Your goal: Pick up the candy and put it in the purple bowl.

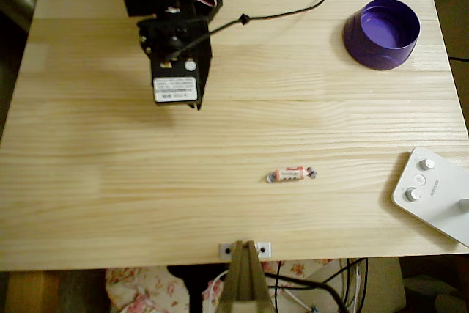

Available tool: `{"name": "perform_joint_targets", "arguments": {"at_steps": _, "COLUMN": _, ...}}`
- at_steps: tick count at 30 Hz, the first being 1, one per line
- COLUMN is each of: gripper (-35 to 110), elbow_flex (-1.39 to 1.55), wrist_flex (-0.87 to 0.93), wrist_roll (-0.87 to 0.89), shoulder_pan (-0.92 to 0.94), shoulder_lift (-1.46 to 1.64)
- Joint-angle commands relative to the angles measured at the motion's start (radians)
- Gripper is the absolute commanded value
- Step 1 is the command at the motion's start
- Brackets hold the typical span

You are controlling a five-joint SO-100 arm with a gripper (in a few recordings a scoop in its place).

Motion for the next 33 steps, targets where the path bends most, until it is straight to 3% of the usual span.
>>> {"name": "perform_joint_targets", "arguments": {"at_steps": 1, "gripper": 0, "elbow_flex": 0.005, "wrist_flex": 0.012, "wrist_roll": 0.018, "shoulder_pan": -0.003, "shoulder_lift": 0.017}}
{"name": "perform_joint_targets", "arguments": {"at_steps": 31, "gripper": 0, "elbow_flex": 0.005, "wrist_flex": 0.012, "wrist_roll": 0.003, "shoulder_pan": -0.017, "shoulder_lift": 0.017}}
{"name": "perform_joint_targets", "arguments": {"at_steps": 33, "gripper": 4, "elbow_flex": 0.005, "wrist_flex": 0.011, "wrist_roll": -0.011, "shoulder_pan": -0.028, "shoulder_lift": 0.017}}
